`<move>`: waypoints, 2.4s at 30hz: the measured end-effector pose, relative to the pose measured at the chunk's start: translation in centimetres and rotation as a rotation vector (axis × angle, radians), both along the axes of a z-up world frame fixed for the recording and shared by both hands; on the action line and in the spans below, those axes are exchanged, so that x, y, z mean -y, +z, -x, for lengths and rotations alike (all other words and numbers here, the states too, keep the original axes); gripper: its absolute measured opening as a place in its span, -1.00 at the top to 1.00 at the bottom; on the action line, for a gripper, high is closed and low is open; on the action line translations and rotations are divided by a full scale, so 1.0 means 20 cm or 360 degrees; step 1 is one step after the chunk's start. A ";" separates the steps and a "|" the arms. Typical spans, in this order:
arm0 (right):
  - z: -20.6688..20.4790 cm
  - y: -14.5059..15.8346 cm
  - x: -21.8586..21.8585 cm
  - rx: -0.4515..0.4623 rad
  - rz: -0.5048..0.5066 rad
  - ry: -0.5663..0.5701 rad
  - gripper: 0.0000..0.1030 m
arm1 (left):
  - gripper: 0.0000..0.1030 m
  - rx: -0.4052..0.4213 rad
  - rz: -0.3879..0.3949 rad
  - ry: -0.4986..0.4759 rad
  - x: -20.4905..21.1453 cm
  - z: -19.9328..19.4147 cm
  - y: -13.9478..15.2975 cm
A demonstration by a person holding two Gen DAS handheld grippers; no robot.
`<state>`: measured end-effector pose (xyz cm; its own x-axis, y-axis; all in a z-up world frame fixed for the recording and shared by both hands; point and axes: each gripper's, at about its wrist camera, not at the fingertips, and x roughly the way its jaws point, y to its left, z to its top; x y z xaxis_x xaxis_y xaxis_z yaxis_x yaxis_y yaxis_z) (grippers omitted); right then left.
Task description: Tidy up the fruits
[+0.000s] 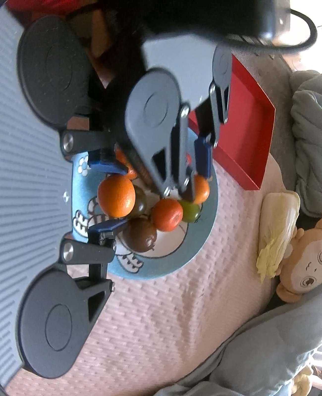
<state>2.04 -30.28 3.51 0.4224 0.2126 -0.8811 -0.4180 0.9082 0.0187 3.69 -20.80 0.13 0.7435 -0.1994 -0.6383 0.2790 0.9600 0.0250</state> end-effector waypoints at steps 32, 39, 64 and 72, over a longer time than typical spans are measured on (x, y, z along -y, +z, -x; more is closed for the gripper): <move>0.02 0.12 -0.01 0.0147 0.0070 0.0019 -0.63 | -0.55 0.0131 -0.0032 0.0130 -0.08 0.11 0.18; 0.04 0.14 0.00 0.0147 0.0084 0.0021 -0.64 | -0.55 0.0149 -0.0113 0.0239 -0.11 0.14 0.18; 0.08 0.18 0.07 0.0034 0.0149 -0.0116 -0.87 | -0.55 0.0019 0.0027 0.0354 -0.25 0.36 0.24; 0.13 0.21 0.08 0.0016 0.0163 -0.0134 -0.87 | -0.54 -0.0017 0.0052 0.0343 -0.24 0.44 0.25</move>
